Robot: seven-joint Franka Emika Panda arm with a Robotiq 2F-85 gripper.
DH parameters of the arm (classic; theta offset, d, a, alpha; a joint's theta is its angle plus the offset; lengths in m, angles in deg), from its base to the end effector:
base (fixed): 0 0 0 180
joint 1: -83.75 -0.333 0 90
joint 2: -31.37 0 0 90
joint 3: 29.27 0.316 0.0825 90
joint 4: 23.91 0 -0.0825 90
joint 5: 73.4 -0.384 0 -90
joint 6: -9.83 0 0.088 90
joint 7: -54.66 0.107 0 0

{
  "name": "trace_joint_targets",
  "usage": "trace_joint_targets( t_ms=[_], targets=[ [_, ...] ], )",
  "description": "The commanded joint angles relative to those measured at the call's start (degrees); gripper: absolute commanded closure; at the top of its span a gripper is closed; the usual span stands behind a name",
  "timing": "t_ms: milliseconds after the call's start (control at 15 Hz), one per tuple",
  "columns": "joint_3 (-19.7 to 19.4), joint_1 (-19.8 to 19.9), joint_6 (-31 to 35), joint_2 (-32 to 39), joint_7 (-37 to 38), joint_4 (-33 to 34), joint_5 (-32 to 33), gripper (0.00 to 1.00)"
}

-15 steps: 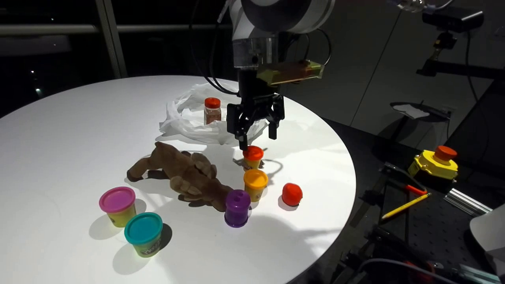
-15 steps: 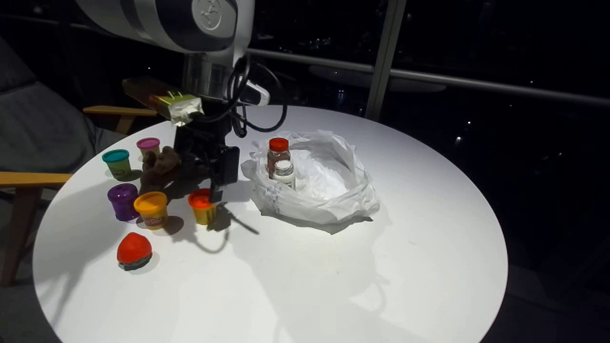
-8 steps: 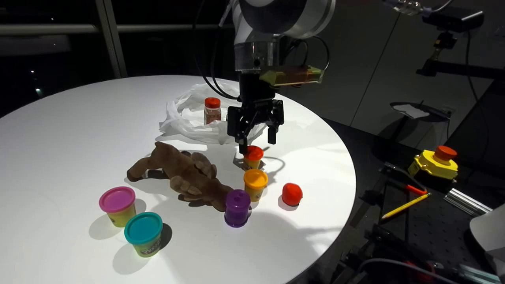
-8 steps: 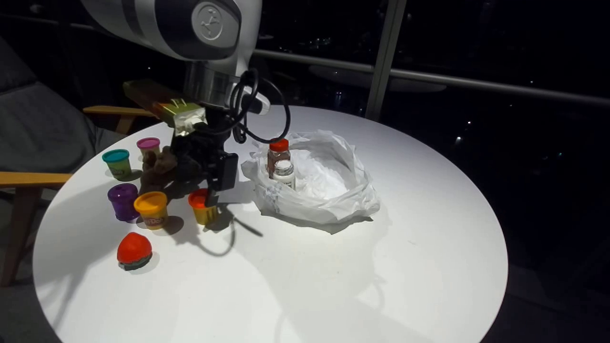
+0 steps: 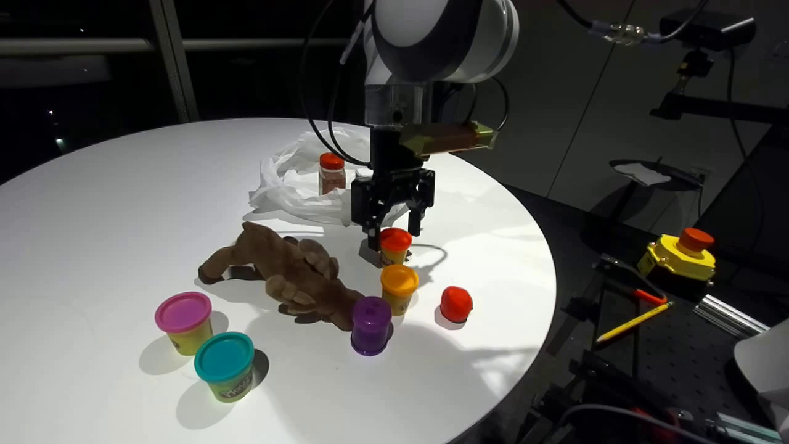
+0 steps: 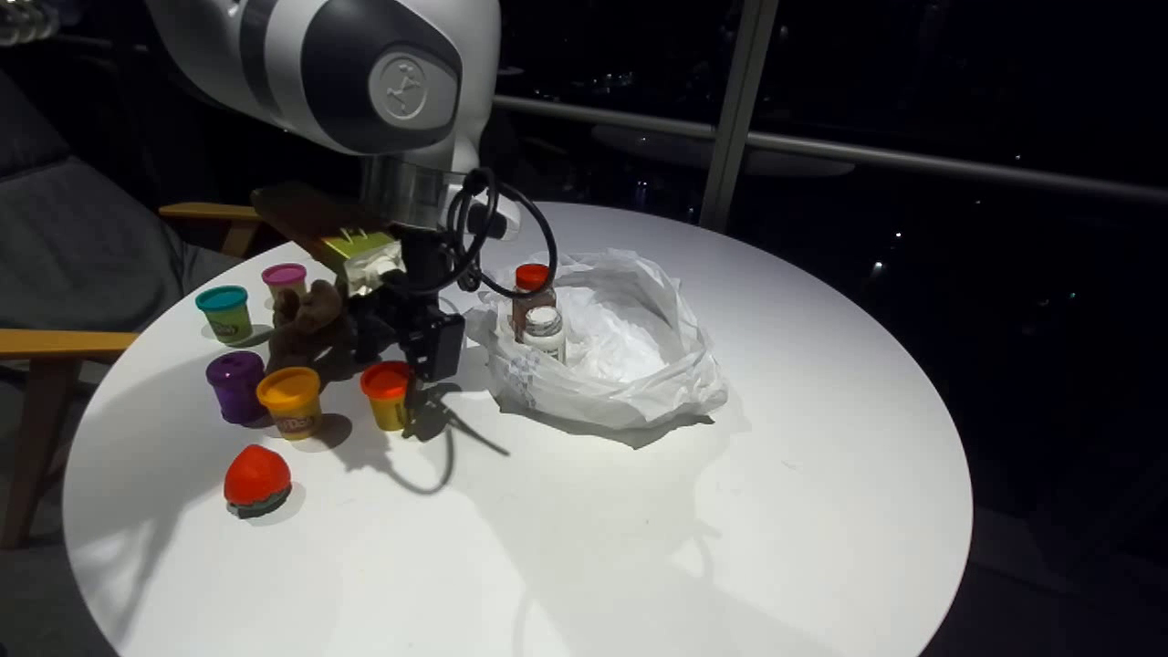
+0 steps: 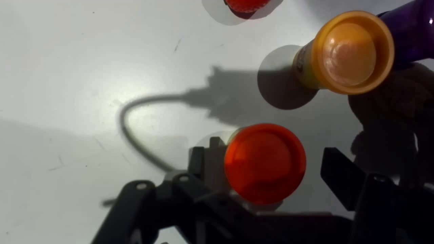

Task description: Put all the objects on the table in the plastic bag

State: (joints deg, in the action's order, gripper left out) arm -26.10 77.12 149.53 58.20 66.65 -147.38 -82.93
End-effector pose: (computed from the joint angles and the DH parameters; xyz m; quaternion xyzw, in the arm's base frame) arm 0.5369 0.0941 0.1641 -0.9899 0.0888 0.1021 0.0418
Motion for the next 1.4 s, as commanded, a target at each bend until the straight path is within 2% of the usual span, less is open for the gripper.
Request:
trace_joint_targets(
  t_ms=[0,200,267,467,600,800,933,1200,1333],
  targets=[
    [0.05,-0.43,3.10,-0.55,0.64,-1.49,0.40,0.44],
    [-0.53,-1.05,4.95,-2.38,1.45,-4.00,1.49,0.66],
    [-0.76,-1.34,5.72,-3.24,1.94,-4.80,1.87,0.71],
    [-1.54,-1.44,5.20,-6.97,3.47,-6.35,2.66,0.72],
    [-3.60,-1.97,3.12,-10.69,6.77,-5.83,5.48,0.72],
    [-5.80,-1.33,1.26,-12.71,10.23,-1.62,10.71,0.72],
    [-6.57,-0.30,0.68,-11.59,12.01,2.32,11.94,0.72],
    [-6.83,1.81,0.09,-6.43,13.77,11.27,8.64,0.72],
    [-7.39,2.11,-0.46,-2.55,15.58,16.42,8.94,0.72]
  ],
)
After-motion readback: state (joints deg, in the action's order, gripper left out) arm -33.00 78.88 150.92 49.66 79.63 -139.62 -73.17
